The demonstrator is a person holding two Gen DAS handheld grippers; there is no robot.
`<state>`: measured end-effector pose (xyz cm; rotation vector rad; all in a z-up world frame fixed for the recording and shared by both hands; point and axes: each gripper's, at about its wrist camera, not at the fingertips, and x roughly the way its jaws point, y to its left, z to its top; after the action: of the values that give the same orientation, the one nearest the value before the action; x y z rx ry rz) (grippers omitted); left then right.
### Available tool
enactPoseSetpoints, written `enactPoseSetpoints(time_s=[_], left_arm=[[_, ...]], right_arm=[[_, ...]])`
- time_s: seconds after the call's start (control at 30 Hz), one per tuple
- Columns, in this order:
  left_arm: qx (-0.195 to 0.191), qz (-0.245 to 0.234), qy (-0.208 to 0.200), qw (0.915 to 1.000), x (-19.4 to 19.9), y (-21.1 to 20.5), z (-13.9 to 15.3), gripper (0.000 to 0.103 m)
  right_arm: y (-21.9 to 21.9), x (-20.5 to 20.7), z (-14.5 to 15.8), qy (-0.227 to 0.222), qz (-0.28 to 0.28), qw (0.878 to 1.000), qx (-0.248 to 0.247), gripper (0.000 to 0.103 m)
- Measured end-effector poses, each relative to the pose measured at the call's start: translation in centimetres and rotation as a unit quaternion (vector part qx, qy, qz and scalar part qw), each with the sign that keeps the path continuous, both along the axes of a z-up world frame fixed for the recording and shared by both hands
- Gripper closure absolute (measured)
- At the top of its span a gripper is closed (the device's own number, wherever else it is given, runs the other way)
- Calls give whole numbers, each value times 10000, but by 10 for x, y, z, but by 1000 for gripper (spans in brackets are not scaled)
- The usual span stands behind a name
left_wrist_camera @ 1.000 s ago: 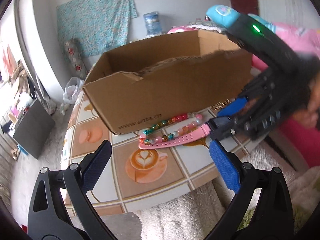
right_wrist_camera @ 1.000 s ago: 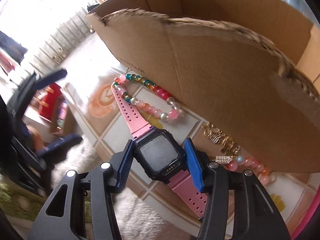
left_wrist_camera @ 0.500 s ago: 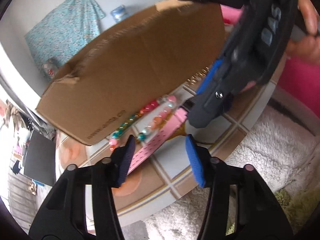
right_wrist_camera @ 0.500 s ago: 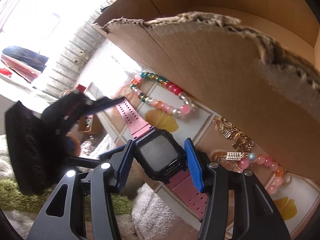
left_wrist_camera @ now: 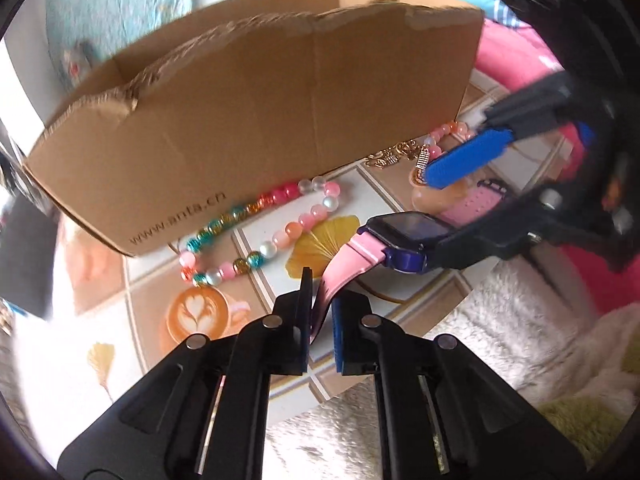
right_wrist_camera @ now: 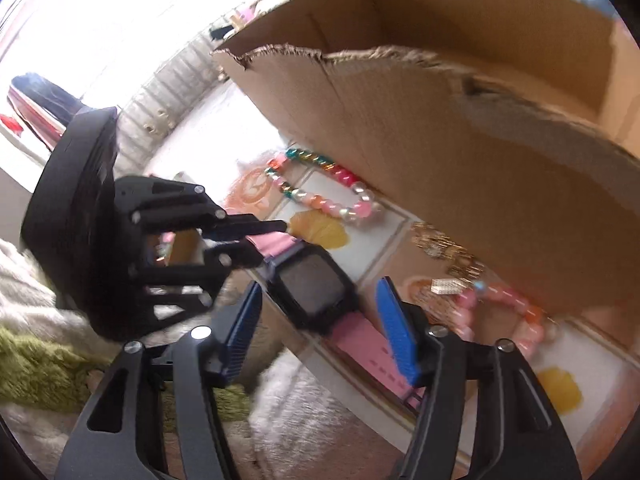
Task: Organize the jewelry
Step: 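Grasp the pink strap with the left gripper while the right gripper holds the watch face, then carry the watch over the box with both grippers and release it inside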
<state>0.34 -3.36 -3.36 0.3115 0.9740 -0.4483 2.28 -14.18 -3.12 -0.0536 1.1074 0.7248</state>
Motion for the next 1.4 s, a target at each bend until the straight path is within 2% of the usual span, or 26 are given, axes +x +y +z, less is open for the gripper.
enactPoseSetpoints(time_s=[0.17,0.27,0.33,0.37,0.43,0.47,0.5,0.57,0.77,0.93,1.1,1.2,1.4], left_arm=[[-148,-77,242,9996,19,10,2,95],[-246,-103,345,9990,32,22,6,95],[-331,-104,406,9986,36,28,7,95],[-387,-99,443,9982,39,32,7,96],[-488,-100,504,9975,43,38,7,96],[-514,-101,523,9973,40,40,6,96],[-540,-102,535,9971,39,43,5,96],[-584,-115,551,9967,39,44,4,95],[-639,-170,604,9960,35,50,3,89],[-528,-110,527,9971,31,69,4,89],[-577,17,324,9978,28,76,4,99],[-717,33,180,9973,20,80,11,100],[-940,-185,-323,9949,-3,87,54,100]], right_arm=[[8,-33,0,-747,-33,9937,-839,44],[19,-47,-2,-1019,12,9875,-1199,46],[26,-50,-7,-1111,-1,9825,-1494,58],[28,-55,-6,-1184,-20,9817,-1490,59],[25,-56,-5,-1193,-136,9805,-1558,74],[24,-58,-3,-1204,-224,9796,-1592,77],[23,-58,-2,-1191,-315,9791,-1618,87],[17,-57,0,-1045,-535,9815,-1512,91],[16,-54,4,-804,-909,9827,-1397,94],[14,-31,13,-751,-1053,9818,-1389,94],[17,-29,6,-826,-1154,9782,-1513,96],[22,-38,17,-948,-1257,9749,-1573,99],[35,-71,62,-1321,-1437,9678,-1589,99]])
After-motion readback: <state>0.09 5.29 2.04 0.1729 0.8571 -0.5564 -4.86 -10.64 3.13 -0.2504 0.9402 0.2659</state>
